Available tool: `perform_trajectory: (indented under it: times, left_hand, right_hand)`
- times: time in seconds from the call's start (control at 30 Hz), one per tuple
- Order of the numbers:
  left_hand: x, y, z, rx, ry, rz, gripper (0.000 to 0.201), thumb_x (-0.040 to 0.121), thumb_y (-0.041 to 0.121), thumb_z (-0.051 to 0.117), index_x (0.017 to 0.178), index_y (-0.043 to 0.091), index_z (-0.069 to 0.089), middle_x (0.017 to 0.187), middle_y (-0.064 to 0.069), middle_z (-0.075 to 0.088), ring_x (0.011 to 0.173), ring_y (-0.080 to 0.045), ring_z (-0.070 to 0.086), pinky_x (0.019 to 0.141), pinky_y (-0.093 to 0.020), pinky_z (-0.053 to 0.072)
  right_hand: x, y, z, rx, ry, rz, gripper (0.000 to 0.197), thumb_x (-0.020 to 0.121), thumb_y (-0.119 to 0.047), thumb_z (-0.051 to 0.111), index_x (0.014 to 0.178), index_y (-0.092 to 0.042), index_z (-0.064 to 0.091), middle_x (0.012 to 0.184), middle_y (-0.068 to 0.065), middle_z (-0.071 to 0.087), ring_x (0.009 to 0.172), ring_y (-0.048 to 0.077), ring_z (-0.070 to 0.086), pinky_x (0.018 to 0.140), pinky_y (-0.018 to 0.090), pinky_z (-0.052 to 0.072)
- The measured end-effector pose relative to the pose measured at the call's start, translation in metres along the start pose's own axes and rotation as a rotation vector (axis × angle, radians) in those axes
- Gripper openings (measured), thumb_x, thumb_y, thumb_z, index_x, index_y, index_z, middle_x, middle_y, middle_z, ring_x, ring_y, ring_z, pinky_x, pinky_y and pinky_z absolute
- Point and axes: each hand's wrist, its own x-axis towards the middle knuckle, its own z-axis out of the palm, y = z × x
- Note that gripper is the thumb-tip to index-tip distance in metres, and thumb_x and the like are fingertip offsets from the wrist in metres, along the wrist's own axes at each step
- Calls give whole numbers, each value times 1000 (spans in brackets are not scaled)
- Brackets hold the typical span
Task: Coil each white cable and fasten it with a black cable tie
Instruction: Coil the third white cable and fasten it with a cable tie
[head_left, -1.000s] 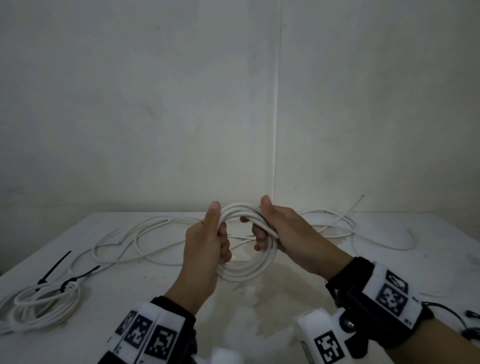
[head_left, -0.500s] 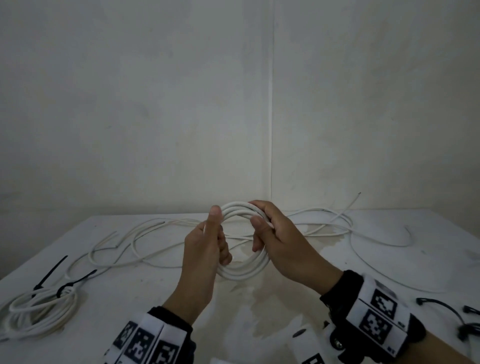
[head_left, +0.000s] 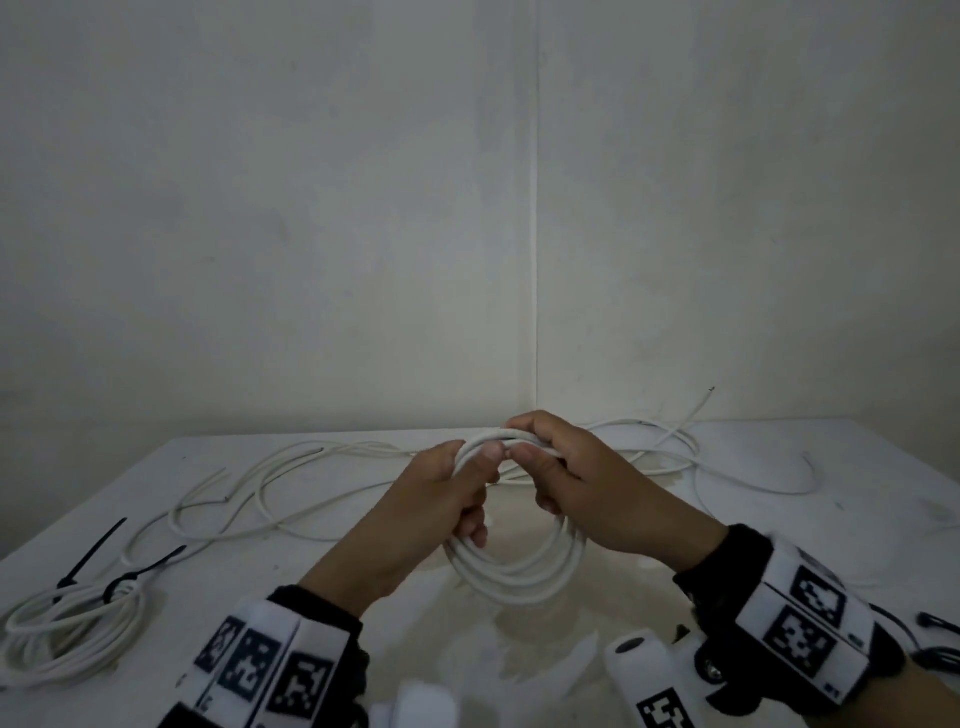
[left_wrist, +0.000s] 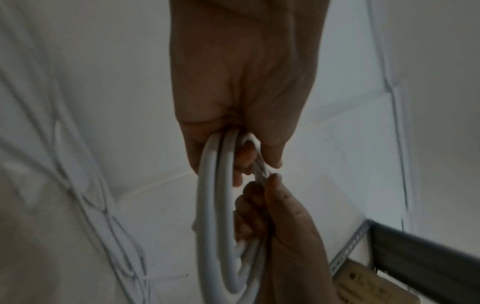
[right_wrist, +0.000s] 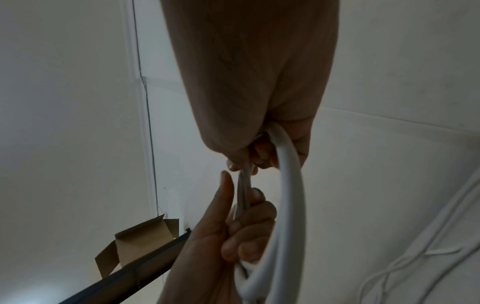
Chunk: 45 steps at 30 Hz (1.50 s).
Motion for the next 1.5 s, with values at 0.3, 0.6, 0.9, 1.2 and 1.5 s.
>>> perform_trajectory:
  times: [0.3, 0.6, 0.9, 1.2, 1.5]
  left_hand:
    - [-5, -3, 22, -323, 147, -180, 41, 93, 38, 45, 62, 12, 40, 46, 5, 24, 34, -7, 20, 35, -18, 27]
    - [-1, -12, 25, -385, 288, -153, 39, 96, 30, 42, 62, 12, 40, 42, 7, 23, 33, -7, 21, 35, -18, 26]
    - [1, -13, 8, -266, 62, -263, 45, 96, 20, 29, 67, 2, 58, 43, -2, 43, 36, -13, 40, 43, -23, 43]
    - [-3, -10, 31, -142, 72, -160, 34, 92, 26, 52, 63, 13, 41, 43, 9, 26, 36, -6, 22, 36, -18, 26]
    - [5, -16, 60, -103, 76, -88, 33, 93, 23, 50, 64, 12, 42, 39, 12, 29, 34, -4, 24, 35, -17, 26]
  right_hand:
    - [-6, 5, 5, -80, 20, -58, 22, 96, -19, 42, 114, -12, 53, 67, -41, 53, 63, -12, 52, 61, 7, 36]
    - [-12, 9, 13, 473, 84, 157, 24, 99, -16, 30, 107, -9, 53, 72, 2, 39, 46, 4, 37, 52, 18, 40]
    - [-12, 14, 11, 263, 42, 131, 22, 99, -16, 32, 95, -17, 54, 66, -2, 37, 49, 5, 31, 50, 21, 31]
    - [-19, 22, 5, 196, 56, 93, 24, 99, -19, 32, 100, -15, 55, 65, -4, 38, 49, 2, 33, 52, 20, 34]
    - [-42, 22, -17, 229, 121, 179, 25, 100, -14, 30, 109, -17, 54, 78, -4, 49, 61, 6, 40, 59, 15, 35]
